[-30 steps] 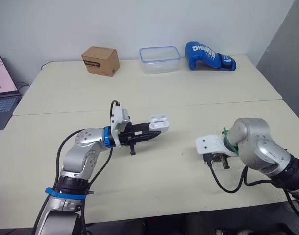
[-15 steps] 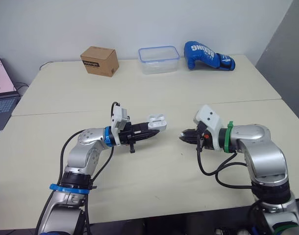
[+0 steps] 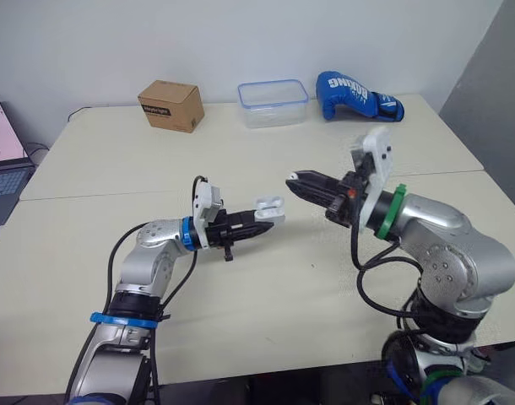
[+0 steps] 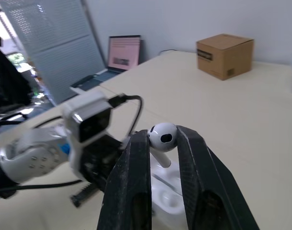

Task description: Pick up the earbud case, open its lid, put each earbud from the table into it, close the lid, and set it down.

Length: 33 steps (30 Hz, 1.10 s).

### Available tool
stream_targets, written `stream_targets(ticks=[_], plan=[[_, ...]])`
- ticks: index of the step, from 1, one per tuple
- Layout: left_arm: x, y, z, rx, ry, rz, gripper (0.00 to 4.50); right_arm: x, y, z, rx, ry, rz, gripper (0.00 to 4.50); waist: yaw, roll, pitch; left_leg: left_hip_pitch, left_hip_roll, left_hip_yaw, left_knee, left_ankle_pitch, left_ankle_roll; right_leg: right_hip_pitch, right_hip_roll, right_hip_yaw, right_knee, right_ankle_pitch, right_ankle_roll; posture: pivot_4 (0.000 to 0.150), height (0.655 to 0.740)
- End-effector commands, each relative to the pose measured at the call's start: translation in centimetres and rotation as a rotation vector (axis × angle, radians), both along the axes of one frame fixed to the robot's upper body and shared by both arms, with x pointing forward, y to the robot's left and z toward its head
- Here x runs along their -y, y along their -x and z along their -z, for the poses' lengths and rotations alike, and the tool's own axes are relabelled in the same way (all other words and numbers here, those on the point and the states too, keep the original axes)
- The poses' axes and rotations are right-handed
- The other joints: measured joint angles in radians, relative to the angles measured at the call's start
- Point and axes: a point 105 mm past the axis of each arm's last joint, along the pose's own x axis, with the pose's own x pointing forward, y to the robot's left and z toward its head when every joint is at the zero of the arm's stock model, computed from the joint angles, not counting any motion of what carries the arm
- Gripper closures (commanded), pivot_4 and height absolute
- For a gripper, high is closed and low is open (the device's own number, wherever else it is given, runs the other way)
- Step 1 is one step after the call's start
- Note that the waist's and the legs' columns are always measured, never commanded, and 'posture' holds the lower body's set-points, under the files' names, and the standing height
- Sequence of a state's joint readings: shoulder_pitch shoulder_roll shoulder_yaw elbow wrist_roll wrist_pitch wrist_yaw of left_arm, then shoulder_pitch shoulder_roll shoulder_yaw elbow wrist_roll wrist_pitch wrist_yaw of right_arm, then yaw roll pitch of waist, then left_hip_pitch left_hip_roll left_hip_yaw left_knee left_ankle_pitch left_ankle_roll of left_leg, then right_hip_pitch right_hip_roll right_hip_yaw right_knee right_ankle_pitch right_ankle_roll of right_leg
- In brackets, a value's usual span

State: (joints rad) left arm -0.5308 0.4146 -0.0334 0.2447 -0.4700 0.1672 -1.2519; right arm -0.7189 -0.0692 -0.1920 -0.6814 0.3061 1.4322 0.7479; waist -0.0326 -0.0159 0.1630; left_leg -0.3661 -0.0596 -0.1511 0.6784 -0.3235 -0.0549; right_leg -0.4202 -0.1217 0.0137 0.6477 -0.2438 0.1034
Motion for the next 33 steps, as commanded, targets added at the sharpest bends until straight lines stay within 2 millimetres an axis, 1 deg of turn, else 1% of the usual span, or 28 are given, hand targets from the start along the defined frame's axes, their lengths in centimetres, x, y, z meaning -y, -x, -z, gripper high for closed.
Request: stream_targets(ticks=[1,3,7,13,20,25,33], plan=[[0.4,-0.4,-1.4,0.056,0.024,-0.003,3.73,-0.6,0.3,-0.2,-0.053,-0.008,-0.008,4.10,0.000,0.000,0.000,0.000,0.000,0.000,0.000,0.000,0.000,0.000,0.000,0.000,0.000,0.000,0.000,0.150,0.7307],[0.6,-0.5,-1.6,0.060,0.034,-0.005,3.73,-1.0,0.2,0.1,-0.088,-0.011,-0.001,4.10,0.000,0.000,0.000,0.000,0.000,-0.001,0.000,0.000,0.000,0.000,0.000,0.000,0.000,0.000,0.000,0.150,0.7307],[0.9,-0.6,-2.0,0.070,0.046,-0.016,3.73,-1.2,-0.5,1.0,-0.122,-0.010,0.054,4.10,-0.001,0.000,0.000,0.000,0.000,-0.001,0.000,0.000,0.000,-0.001,0.000,0.001,0.000,0.000,0.000,0.150,0.7307],[1.2,-0.7,-2.3,0.076,0.056,-0.031,3.73,-1.4,-1.4,1.6,-0.132,0.009,0.142,4.10,-0.002,0.000,0.000,0.000,0.000,-0.001,0.000,0.000,0.000,-0.001,0.000,0.001,0.001,0.000,0.000,0.150,0.7307],[1.3,-0.7,-2.6,0.081,0.064,-0.044,3.73,-2.3,-1.4,1.9,-0.144,0.009,0.178,4.10,-0.002,0.000,0.000,0.000,0.000,-0.001,0.000,0.000,0.000,-0.001,0.000,0.001,0.001,0.000,0.000,0.150,0.7307],[1.4,-0.5,-2.9,0.083,0.067,-0.039,3.73,-2.4,-1.6,2.2,-0.154,0.010,0.199,4.10,-0.002,0.000,0.000,0.000,0.000,-0.002,0.000,0.000,0.000,-0.001,0.000,0.001,0.000,0.000,0.000,0.150,0.7307],[2.2,-0.2,-3.9,0.085,0.087,-0.020,3.73,-2.5,-1.8,2.5,-0.157,0.013,0.256,4.10,-0.002,0.001,0.000,0.000,0.000,-0.003,-0.001,0.000,0.000,-0.001,0.000,0.001,0.000,0.000,0.000,0.150,0.7307]])
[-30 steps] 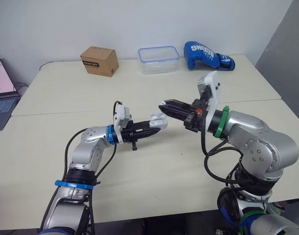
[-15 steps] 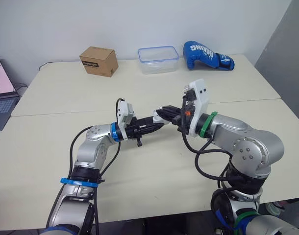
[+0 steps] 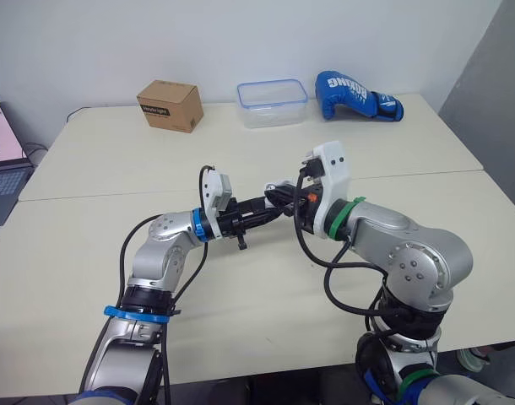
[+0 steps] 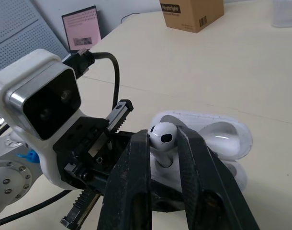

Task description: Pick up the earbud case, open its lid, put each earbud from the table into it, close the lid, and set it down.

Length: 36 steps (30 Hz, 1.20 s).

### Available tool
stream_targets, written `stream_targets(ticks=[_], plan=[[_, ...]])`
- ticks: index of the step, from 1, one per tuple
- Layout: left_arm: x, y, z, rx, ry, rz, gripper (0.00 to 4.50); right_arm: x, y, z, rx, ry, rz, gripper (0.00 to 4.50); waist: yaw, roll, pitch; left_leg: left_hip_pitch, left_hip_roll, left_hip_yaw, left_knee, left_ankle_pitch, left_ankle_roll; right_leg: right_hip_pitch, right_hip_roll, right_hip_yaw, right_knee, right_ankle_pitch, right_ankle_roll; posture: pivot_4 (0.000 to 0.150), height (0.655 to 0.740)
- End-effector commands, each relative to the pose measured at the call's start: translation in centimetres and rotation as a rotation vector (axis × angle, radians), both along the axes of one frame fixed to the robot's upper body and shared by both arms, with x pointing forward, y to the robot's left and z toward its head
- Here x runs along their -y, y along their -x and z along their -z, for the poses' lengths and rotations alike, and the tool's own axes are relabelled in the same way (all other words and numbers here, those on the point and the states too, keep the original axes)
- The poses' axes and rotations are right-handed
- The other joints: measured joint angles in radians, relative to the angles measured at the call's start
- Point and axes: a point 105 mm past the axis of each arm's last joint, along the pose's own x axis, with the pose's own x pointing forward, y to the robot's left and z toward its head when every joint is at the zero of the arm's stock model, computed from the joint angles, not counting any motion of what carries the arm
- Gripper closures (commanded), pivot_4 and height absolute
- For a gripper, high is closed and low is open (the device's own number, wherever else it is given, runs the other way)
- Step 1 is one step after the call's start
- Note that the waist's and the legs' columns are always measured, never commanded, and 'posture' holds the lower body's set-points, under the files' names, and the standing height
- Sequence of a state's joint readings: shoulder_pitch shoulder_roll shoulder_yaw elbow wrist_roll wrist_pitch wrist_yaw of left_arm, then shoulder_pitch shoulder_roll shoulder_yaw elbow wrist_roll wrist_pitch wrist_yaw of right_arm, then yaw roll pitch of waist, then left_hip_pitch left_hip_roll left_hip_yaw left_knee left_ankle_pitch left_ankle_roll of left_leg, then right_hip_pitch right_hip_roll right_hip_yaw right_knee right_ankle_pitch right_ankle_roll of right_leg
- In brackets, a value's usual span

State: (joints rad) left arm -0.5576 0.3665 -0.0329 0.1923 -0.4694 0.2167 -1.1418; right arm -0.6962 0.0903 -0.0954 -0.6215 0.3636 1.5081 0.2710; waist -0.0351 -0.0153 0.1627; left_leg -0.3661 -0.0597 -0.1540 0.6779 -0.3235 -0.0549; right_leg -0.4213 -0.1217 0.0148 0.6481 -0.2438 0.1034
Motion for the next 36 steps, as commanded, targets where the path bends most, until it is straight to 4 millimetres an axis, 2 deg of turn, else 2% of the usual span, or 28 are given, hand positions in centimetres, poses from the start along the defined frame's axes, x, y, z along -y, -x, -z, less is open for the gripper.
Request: stream_targets(ticks=[1,17,25,36], plan=[[0.8,0.6,-2.5,0.075,0.040,0.039,3.73,0.0,0.2,-0.6,0.040,-0.008,0.028,4.10,0.000,0.000,0.000,0.000,0.000,0.000,0.000,0.000,0.000,0.000,0.000,0.000,0.000,0.000,0.000,0.150,0.7307],[1.8,0.0,-3.7,0.081,0.055,0.078,3.73,0.3,0.6,-0.4,0.042,0.022,0.107,4.10,-0.001,0.000,0.000,0.000,0.000,0.000,0.000,0.000,0.000,0.000,0.000,0.000,0.000,0.000,0.000,0.150,0.7307],[1.4,0.1,-3.6,0.083,0.053,0.065,3.73,0.3,0.5,-1.0,0.104,0.045,0.083,1.37,-0.001,0.000,0.000,0.000,0.000,0.000,0.000,0.000,0.000,0.000,0.000,0.000,0.000,0.000,0.000,0.150,0.7307],[0.5,0.2,-2.9,0.076,0.042,0.043,3.73,2.2,1.5,-2.5,0.228,0.097,-0.058,1.37,0.000,0.000,0.000,0.000,0.000,0.002,0.000,0.000,0.000,0.001,0.000,0.000,-0.001,0.000,0.000,0.150,0.7307]])
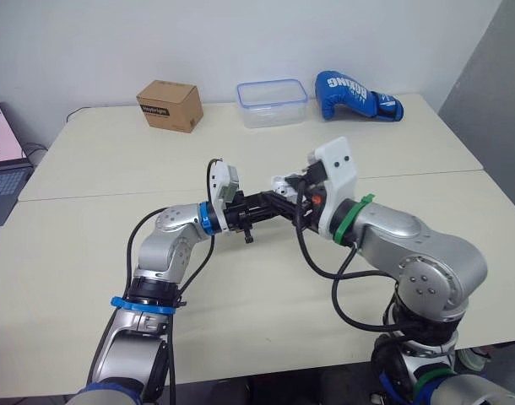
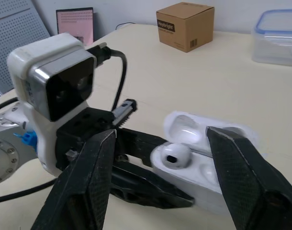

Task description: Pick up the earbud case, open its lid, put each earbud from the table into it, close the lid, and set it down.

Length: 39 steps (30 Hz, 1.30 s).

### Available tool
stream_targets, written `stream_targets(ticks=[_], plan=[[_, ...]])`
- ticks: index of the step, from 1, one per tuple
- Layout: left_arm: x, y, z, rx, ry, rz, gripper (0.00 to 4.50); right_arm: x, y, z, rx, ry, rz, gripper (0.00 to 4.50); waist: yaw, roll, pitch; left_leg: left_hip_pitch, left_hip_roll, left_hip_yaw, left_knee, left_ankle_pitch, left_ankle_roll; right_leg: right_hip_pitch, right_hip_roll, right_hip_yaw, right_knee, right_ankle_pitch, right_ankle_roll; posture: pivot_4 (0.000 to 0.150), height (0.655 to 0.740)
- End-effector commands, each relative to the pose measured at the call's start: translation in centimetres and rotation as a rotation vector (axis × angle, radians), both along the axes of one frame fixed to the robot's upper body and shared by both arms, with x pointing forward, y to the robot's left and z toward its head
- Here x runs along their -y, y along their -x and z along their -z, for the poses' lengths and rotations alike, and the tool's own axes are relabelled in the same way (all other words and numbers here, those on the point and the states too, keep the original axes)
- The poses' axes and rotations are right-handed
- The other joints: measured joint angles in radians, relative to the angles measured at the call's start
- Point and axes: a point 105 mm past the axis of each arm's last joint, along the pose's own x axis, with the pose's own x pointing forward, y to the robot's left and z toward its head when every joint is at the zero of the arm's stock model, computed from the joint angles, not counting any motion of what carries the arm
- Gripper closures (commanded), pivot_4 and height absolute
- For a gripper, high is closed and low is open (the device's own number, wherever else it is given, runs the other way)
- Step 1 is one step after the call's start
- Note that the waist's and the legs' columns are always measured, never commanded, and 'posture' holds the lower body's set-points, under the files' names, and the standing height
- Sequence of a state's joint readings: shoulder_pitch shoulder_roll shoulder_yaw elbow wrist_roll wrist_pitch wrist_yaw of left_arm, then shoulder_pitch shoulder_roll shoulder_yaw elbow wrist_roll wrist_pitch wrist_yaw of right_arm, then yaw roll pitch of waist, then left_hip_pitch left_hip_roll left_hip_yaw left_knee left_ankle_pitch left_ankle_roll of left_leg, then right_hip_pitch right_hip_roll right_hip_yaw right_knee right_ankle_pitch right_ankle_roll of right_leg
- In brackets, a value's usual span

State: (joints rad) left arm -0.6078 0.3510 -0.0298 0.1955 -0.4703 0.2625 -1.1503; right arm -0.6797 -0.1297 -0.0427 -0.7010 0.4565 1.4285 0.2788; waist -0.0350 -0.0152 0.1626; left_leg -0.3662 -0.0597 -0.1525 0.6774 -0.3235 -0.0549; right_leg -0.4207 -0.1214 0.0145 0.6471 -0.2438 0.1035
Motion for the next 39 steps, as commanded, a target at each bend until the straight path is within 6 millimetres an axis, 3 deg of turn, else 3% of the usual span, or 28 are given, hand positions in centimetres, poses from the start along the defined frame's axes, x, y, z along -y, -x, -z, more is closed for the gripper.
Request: stream_targets(ticks=[1,5,7,12,16,21,25,32,39], plan=[[-0.4,0.5,-1.8,0.077,0.036,0.012,3.73,0.1,1.2,-1.7,0.064,-0.040,-0.101,1.37,0.000,0.000,0.000,0.000,0.000,0.000,0.000,0.000,0.000,0.000,0.000,0.000,0.000,0.000,0.000,0.150,0.7307],[-0.7,0.6,-1.6,0.072,0.038,0.012,3.73,0.7,3.6,-3.7,0.111,-0.081,-0.301,1.37,0.001,0.000,0.000,0.000,0.000,0.001,0.000,0.000,0.000,0.000,0.000,0.000,0.000,0.000,0.000,0.150,0.7307],[-1.1,0.8,-1.4,0.063,0.035,0.025,3.73,1.9,5.1,-4.4,0.116,-0.051,-0.432,1.37,0.003,0.000,0.001,0.000,0.000,0.001,0.000,0.000,0.000,0.001,0.000,0.000,-0.001,0.000,0.000,0.150,0.7307],[-1.7,1.4,-1.2,0.041,0.035,0.072,3.73,6.2,3.9,-4.7,0.072,0.131,-0.412,1.37,0.004,0.000,0.001,0.000,0.000,0.002,0.000,0.000,0.001,0.002,0.000,-0.002,-0.002,0.000,0.000,0.150,0.7307],[-2.2,2.0,-1.3,0.029,0.027,0.115,3.73,10.8,-0.1,-2.8,0.028,0.350,-0.255,1.37,0.002,-0.001,0.001,0.000,0.000,0.004,0.000,0.000,0.001,0.002,0.000,-0.001,-0.001,0.000,0.000,0.150,0.7307],[-2.6,2.7,-1.3,0.029,0.021,0.137,3.73,15.7,-3.5,1.1,-0.095,0.606,-0.117,1.37,0.002,-0.001,0.001,0.001,0.001,0.007,0.000,0.000,0.001,0.001,0.000,0.000,-0.001,0.000,0.001,0.150,0.7307],[-2.6,3.3,-1.4,0.031,0.020,0.142,3.73,18.3,-5.4,4.0,-0.191,0.725,-0.025,1.37,0.003,-0.001,0.001,0.000,0.001,0.007,0.000,0.000,0.001,0.001,0.000,0.001,-0.002,0.000,0.001,0.150,0.7307],[-2.7,4.0,-1.3,0.028,0.017,0.141,3.73,19.2,-6.1,7.1,-0.267,0.779,-0.022,1.37,0.003,-0.001,0.001,0.000,0.001,0.007,0.000,0.000,0.001,0.000,0.000,0.001,-0.002,0.000,0.000,0.150,0.7307],[-2.8,4.3,-1.3,0.027,0.014,0.134,3.73,20.0,-6.7,8.7,-0.317,0.774,-0.001,1.37,0.004,-0.001,0.001,0.000,0.001,0.007,0.000,0.000,0.000,0.001,-0.001,0.001,-0.002,0.000,0.000,0.150,0.7307]])
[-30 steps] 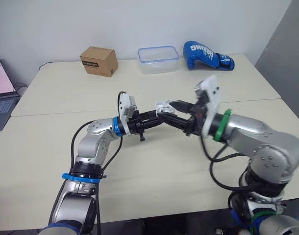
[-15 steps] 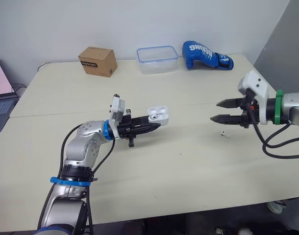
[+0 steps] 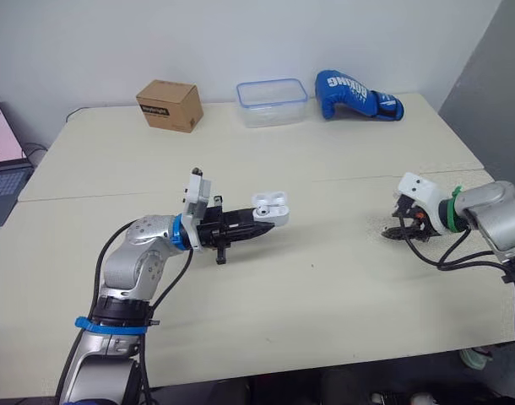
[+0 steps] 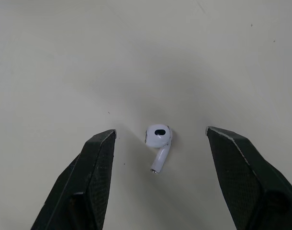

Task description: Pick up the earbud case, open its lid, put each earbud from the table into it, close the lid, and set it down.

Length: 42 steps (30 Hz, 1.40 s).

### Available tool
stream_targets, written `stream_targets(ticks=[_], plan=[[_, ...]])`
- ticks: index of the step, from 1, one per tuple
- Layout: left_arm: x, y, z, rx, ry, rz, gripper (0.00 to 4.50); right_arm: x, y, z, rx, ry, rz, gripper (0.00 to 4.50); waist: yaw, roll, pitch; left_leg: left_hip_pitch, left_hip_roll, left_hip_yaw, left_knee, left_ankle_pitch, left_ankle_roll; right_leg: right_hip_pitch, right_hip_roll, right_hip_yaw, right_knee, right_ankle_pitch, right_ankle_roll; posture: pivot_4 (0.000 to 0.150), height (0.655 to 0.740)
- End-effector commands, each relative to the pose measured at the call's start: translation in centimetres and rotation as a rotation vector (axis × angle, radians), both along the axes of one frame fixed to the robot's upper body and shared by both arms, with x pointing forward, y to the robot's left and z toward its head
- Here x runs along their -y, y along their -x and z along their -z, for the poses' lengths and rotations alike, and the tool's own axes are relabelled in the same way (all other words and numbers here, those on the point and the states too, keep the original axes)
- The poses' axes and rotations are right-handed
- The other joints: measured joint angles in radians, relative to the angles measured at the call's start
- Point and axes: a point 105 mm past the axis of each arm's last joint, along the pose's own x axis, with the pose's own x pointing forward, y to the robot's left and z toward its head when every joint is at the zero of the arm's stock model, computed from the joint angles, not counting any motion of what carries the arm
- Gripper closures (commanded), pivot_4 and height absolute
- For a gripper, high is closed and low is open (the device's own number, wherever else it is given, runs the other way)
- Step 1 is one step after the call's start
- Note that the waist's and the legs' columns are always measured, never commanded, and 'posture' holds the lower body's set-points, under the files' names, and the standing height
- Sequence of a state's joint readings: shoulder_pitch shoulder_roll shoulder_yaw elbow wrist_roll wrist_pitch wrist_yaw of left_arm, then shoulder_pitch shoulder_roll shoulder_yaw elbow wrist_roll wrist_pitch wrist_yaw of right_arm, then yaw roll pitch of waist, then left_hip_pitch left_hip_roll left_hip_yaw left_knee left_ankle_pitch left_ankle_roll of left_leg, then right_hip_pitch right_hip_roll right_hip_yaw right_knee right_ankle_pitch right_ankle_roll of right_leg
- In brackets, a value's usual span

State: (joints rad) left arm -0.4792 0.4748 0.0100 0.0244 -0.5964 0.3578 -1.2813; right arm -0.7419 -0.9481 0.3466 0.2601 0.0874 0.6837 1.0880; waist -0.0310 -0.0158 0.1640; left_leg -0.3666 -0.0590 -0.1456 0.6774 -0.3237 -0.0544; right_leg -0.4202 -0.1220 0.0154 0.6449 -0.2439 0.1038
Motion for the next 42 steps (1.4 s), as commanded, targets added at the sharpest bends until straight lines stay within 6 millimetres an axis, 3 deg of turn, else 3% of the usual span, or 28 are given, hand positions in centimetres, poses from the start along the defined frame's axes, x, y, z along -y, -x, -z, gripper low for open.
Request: stream_targets(ticks=[1,35,38,42], plan=[[-0.2,0.6,-1.4,0.053,0.027,0.006,3.73,0.5,-0.5,-0.5,0.024,0.018,0.010,1.37,0.000,0.000,0.000,0.000,0.000,0.000,0.000,0.000,0.000,0.000,0.000,0.000,0.000,0.000,0.000,0.150,0.7307],[0.3,0.7,-1.2,0.051,0.016,0.008,3.73,0.1,-0.3,0.8,-0.024,-0.003,0.026,1.37,0.000,0.000,0.000,0.000,0.000,0.000,0.000,0.000,0.000,0.000,0.000,0.000,0.000,0.000,0.000,0.150,0.7307],[0.3,0.7,-1.2,0.051,0.017,0.008,3.73,0.0,-0.4,0.9,-0.023,-0.001,0.025,2.00,0.000,0.000,0.000,0.000,0.000,0.000,0.000,0.000,0.000,0.000,0.000,0.000,0.000,0.000,0.000,0.150,0.7307],[0.3,0.7,-1.2,0.050,0.015,0.007,3.73,0.1,-0.4,1.0,-0.027,0.003,0.025,3.33,0.000,0.000,0.000,0.000,0.000,0.000,0.000,0.000,0.000,0.000,0.000,0.000,0.000,0.000,0.000,0.150,0.7307]])
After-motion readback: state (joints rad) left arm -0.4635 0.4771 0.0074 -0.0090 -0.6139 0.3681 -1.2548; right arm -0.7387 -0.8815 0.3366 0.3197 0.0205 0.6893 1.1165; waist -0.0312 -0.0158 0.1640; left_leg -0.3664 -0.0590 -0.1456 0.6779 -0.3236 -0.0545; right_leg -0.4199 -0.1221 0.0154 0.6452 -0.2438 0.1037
